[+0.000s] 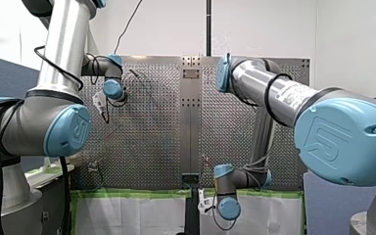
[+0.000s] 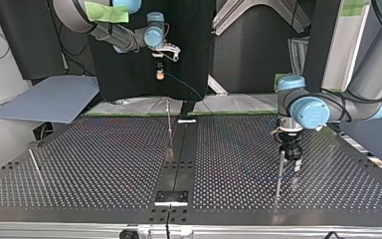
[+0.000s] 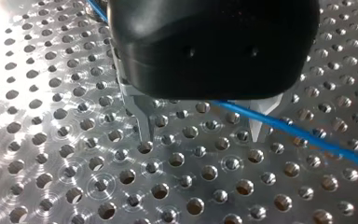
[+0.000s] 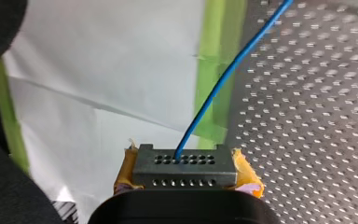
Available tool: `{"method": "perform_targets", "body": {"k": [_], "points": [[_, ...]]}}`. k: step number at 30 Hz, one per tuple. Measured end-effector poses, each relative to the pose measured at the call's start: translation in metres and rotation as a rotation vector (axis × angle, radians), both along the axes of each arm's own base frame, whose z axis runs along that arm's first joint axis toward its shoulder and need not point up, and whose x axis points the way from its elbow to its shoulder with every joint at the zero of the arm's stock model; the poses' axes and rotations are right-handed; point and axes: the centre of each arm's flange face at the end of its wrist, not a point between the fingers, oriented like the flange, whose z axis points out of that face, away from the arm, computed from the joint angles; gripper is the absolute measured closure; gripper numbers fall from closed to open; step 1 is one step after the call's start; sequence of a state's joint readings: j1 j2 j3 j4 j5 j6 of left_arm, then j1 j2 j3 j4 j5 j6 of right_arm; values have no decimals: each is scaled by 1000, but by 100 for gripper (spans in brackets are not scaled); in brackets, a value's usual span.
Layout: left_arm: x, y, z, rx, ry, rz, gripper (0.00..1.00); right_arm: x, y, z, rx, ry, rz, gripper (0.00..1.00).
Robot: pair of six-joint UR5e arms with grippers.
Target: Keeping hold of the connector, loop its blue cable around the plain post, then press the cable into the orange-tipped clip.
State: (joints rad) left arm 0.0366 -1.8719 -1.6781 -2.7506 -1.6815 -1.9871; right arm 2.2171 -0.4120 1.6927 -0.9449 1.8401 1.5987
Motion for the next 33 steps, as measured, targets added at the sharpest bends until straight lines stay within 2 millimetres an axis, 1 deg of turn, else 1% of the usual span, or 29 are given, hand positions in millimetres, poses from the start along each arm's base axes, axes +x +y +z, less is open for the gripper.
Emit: {"method": "perform_targets", "body": {"k": [10, 18, 26, 29, 33], "points": [[-3, -7, -2, -6, 21, -12, 1, -2, 8, 41, -72, -62, -13, 100], [-4, -7, -3, -12, 23, -13, 1, -10, 14, 76, -133, -106, -31, 100], [-4, -7, -3, -14, 22, -13, 1, -24, 13, 106, -189, -146, -51, 100], [-4, -7, -3, -14, 22, -13, 1, -30, 16, 112, -197, -151, -52, 100], [-4, -8, -3, -19, 21, -14, 1, -43, 28, 109, -185, -140, -49, 100]]}}
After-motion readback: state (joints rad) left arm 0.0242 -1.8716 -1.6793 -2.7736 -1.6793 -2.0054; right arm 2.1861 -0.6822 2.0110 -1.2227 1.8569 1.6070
